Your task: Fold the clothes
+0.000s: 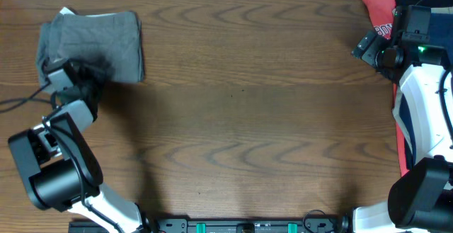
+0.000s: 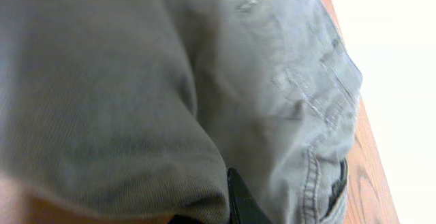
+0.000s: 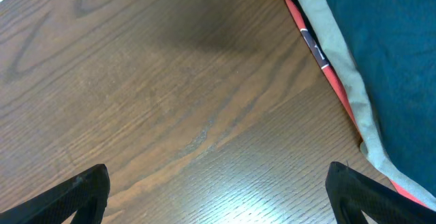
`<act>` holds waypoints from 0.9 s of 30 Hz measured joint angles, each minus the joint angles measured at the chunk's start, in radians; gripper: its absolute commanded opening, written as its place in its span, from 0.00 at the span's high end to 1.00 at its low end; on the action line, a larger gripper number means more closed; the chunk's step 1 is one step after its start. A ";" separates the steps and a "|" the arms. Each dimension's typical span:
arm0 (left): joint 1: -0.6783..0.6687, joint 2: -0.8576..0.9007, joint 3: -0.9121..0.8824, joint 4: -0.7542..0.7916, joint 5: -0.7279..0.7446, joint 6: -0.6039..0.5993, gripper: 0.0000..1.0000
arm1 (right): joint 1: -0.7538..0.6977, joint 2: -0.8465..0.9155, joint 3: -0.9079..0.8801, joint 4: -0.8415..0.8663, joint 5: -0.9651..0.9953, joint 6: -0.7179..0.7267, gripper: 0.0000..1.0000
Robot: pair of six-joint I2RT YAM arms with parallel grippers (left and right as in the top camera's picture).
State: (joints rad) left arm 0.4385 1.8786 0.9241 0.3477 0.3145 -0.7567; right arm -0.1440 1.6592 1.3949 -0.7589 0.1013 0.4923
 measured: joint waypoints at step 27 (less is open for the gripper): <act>-0.002 0.271 0.341 -0.098 0.000 0.185 0.94 | 0.000 0.000 0.000 0.000 0.000 0.000 0.01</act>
State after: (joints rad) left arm 0.4370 2.1494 1.2648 0.2501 0.3145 -0.5713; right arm -0.1440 1.6592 1.3949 -0.7589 0.1013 0.4927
